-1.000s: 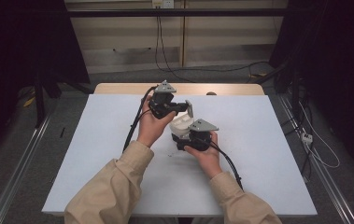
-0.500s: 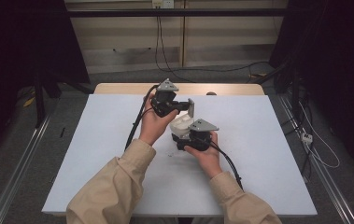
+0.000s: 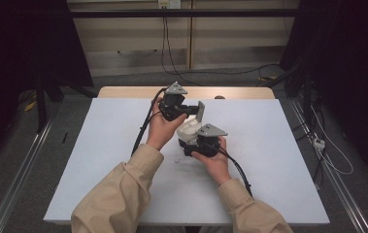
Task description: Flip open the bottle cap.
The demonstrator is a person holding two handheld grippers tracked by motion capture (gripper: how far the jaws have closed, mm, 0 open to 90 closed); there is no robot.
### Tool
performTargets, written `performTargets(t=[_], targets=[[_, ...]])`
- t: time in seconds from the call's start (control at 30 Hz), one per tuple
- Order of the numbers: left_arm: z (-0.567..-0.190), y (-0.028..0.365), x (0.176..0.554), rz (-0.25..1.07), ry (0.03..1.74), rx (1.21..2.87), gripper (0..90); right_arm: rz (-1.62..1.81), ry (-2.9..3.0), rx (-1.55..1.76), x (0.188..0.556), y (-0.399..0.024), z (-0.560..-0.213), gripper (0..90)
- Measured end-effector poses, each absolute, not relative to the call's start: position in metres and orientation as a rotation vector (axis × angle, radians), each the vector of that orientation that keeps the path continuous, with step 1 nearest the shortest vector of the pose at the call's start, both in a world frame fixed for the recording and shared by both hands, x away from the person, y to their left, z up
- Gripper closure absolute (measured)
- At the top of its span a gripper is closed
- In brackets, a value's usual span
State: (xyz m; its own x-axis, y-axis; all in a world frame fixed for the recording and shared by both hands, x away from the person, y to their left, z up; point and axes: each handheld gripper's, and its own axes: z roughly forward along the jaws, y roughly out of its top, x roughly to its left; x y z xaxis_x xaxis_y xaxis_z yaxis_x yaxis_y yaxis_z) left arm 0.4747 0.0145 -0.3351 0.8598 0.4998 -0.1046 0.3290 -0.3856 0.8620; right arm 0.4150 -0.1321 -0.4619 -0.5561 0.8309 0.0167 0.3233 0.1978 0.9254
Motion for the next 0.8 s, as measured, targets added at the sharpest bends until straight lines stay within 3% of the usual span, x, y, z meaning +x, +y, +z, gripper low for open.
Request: performTargets(t=[0.8], targets=[[-0.34, 0.0068, 0.4783, 0.198, 0.602, 2.0, 90.0, 1.344, 1.982, 1.076, 0.415, -0.1327, -0.4619, 18.8]])
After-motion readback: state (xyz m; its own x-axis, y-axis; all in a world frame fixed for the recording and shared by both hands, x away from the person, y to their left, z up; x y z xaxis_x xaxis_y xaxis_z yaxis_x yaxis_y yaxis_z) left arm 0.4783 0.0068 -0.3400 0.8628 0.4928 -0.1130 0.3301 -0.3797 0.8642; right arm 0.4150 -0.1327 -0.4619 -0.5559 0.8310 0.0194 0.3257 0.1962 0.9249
